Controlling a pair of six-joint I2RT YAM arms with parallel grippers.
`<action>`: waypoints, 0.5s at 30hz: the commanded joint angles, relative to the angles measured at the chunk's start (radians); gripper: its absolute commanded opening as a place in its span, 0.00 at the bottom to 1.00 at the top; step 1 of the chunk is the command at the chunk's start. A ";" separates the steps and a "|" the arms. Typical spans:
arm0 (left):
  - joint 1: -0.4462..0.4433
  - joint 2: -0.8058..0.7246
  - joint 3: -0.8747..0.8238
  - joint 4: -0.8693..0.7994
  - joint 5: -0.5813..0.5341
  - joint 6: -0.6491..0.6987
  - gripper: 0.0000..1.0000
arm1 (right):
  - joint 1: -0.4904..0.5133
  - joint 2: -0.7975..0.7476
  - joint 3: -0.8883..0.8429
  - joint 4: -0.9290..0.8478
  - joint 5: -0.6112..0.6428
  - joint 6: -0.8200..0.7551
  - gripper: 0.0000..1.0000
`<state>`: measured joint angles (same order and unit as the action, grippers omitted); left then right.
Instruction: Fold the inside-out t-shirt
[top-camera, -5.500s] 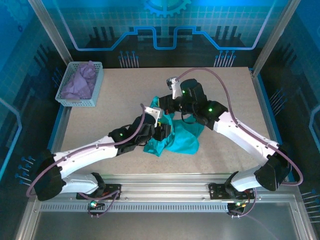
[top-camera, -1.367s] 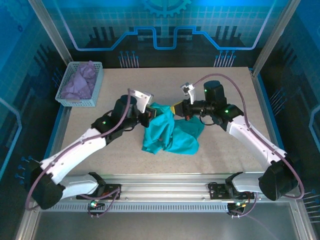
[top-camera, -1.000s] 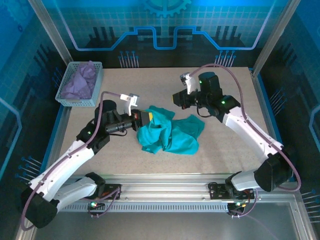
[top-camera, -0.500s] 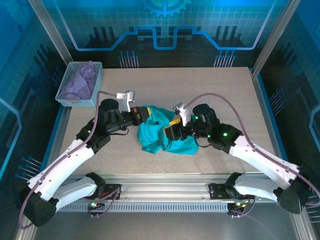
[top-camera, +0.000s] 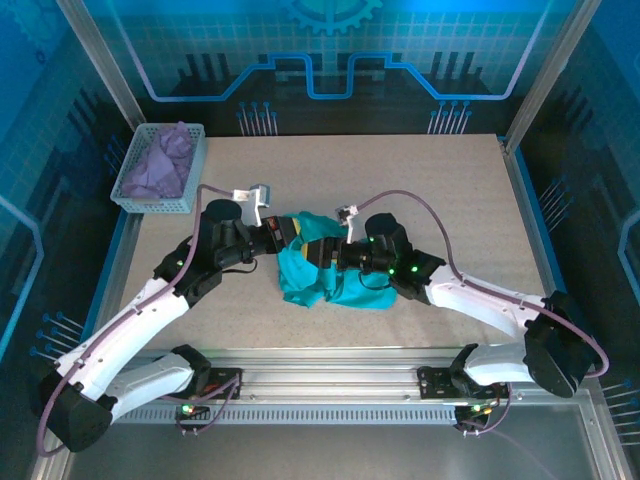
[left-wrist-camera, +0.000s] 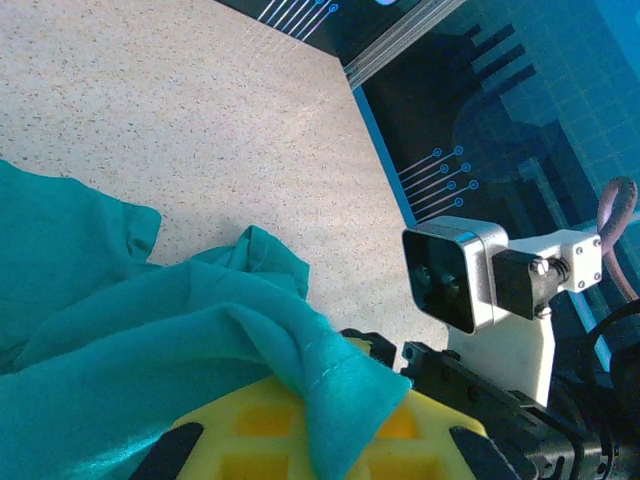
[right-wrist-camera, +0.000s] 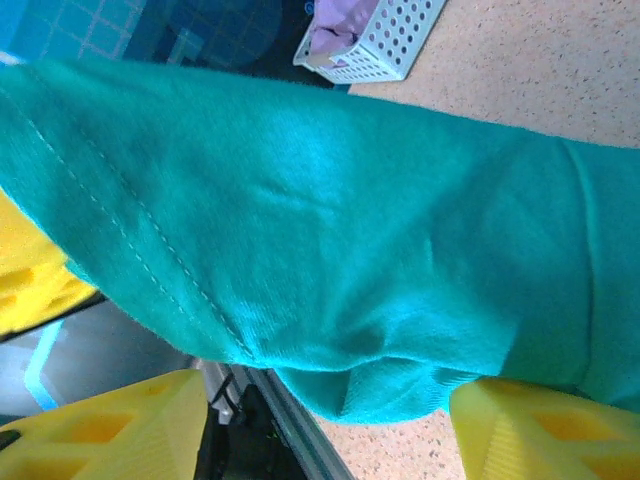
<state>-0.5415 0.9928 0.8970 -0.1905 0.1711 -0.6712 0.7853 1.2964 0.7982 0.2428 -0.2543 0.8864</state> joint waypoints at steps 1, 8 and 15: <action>-0.007 -0.021 0.016 -0.009 -0.015 0.033 0.00 | 0.009 -0.003 -0.013 0.040 0.055 0.062 0.61; -0.009 -0.027 0.010 0.005 0.001 0.029 0.00 | 0.009 0.026 0.010 0.007 0.097 0.099 0.55; -0.012 -0.031 0.000 0.023 0.022 0.027 0.00 | 0.008 0.049 0.022 0.013 0.124 0.112 0.36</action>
<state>-0.5472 0.9844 0.8970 -0.1905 0.1722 -0.6712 0.7853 1.3376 0.7982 0.2401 -0.1631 0.9852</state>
